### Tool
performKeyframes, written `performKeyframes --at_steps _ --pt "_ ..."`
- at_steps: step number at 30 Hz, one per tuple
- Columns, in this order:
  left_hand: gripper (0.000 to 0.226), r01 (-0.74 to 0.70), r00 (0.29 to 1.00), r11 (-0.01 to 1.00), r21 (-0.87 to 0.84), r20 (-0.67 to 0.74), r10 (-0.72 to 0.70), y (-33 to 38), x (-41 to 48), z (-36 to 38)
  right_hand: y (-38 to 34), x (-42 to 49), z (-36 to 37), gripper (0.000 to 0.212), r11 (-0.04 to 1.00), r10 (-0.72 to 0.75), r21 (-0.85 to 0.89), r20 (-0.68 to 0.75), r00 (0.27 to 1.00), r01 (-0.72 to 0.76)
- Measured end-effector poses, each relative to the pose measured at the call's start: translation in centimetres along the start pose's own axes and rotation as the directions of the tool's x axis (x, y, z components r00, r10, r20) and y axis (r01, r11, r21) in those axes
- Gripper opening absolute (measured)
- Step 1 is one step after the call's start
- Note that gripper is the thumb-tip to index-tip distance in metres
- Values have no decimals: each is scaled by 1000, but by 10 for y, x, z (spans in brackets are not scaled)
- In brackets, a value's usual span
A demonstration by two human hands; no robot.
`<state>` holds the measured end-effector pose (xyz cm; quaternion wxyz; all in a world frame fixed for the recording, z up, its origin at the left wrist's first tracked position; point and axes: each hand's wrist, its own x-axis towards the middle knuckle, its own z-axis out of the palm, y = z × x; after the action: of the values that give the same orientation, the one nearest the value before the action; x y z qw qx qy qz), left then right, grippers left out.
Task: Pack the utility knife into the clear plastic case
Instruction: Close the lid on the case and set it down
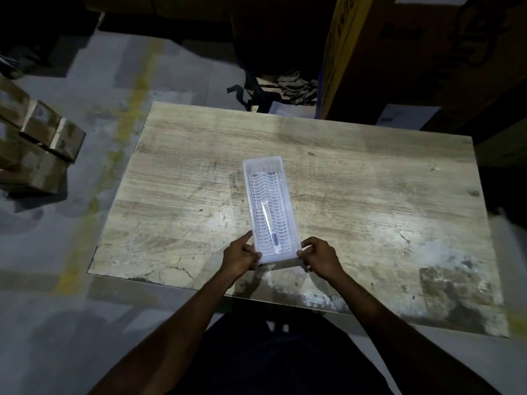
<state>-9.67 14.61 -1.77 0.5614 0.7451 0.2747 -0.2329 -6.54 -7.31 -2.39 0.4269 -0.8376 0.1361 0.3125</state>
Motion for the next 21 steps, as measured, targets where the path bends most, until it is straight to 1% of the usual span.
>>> performKeyframes --at_steps 2,5,9,11,14,18,21 --pt "73 -14 1000 1000 20 -6 15 -1 1 0 1 4 2 13 1000 -6 -30 -13 1000 6" --pt "74 -10 1000 998 58 -23 12 -4 4 2 0 7 4 11 1000 25 -16 -12 1000 -25" --pt "75 -13 999 998 55 -33 15 -2 4 4 -2 9 2 13 999 7 -51 -1 1000 -7" --pt "75 -14 999 998 60 -28 16 0 4 3 -4 9 -1 26 1000 -18 -12 25 1000 18" --pt "74 -40 998 992 117 -42 45 4 4 0 -9 7 -2 53 994 -72 83 21 997 70" --pt "70 -46 995 993 110 -80 55 8 8 -11 -19 13 9 63 983 -122 133 -35 992 126" --pt "64 -34 992 992 121 -119 49 10 14 -24 -31 17 22 67 982 -139 121 -45 989 144"
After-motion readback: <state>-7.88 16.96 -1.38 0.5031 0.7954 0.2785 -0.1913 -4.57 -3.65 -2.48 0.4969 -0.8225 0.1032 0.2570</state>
